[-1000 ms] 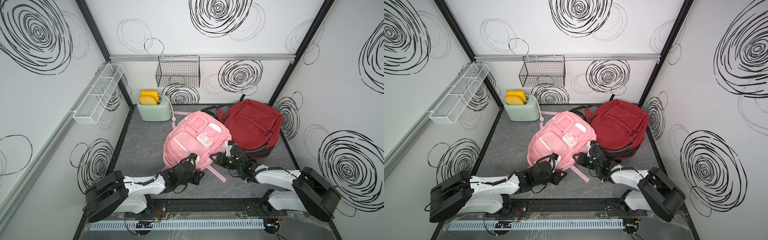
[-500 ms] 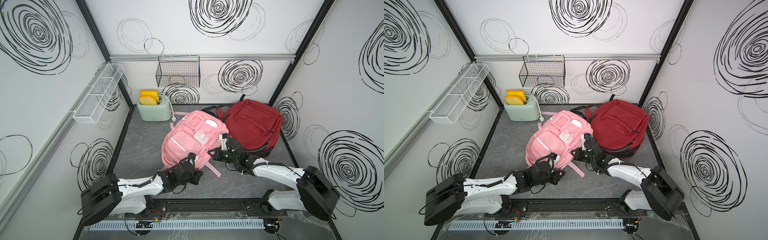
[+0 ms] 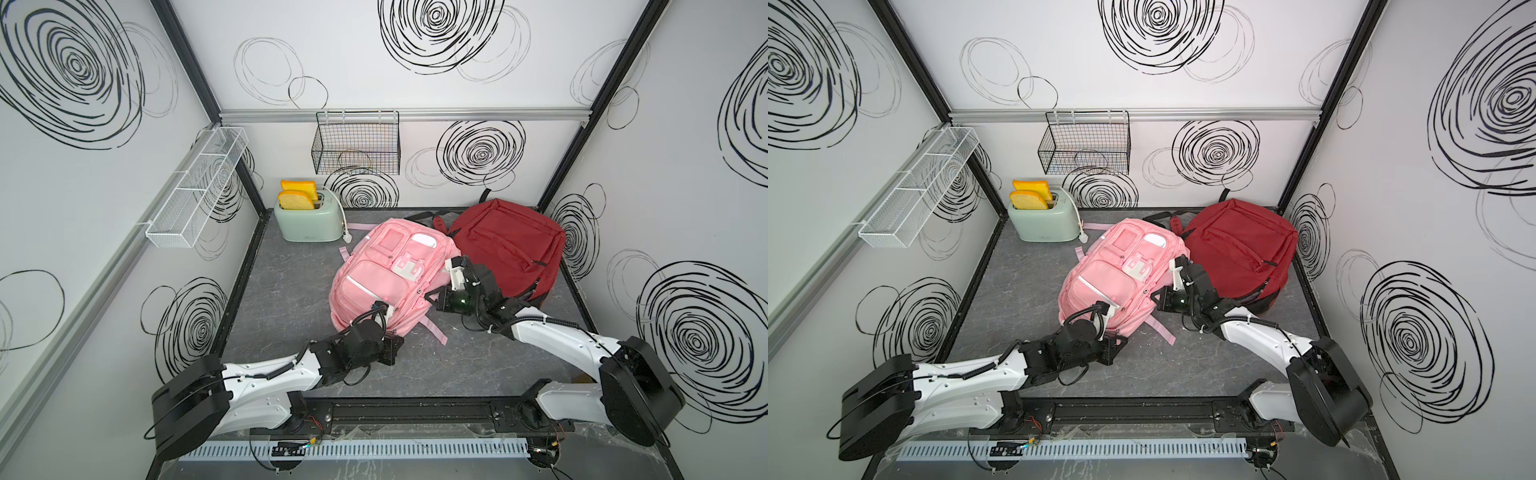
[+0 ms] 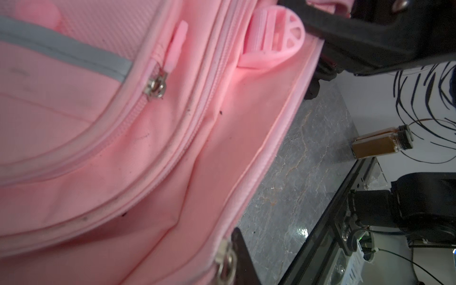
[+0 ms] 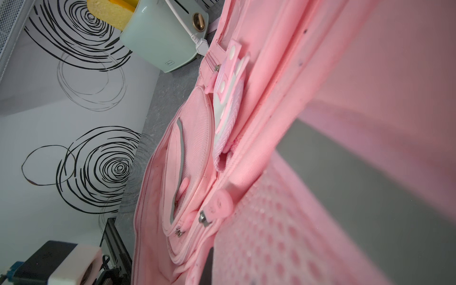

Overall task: Zip up the backpack
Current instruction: Zip the zipper on the backpack.

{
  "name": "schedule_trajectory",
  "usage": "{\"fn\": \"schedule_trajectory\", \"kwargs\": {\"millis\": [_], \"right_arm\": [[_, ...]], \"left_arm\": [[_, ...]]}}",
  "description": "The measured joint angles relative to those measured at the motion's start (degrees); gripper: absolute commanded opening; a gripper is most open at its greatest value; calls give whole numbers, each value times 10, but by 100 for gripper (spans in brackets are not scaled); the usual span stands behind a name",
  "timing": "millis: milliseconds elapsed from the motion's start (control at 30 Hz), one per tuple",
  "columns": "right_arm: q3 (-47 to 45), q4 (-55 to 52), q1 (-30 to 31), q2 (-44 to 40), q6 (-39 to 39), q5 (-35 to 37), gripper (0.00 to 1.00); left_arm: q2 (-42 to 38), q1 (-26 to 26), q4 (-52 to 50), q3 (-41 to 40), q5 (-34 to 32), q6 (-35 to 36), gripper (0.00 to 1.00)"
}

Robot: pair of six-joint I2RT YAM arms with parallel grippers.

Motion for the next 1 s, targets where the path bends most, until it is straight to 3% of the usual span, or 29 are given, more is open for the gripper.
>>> {"fn": "schedule_trajectory", "kwargs": {"millis": [167, 333, 667, 1000], "right_arm": [[-4, 3, -4, 0, 0, -4, 0], [-11, 13, -7, 4, 1, -1, 0], [-30, 40, -4, 10, 5, 2, 0], [-30, 40, -4, 10, 6, 4, 0]], "left_arm": [[14, 3, 16, -10, 4, 0, 19], [25, 4, 32, -42, 23, -2, 36], [15, 16, 67, -68, 44, -2, 40], [-84, 22, 107, -116, 87, -28, 45]]}}
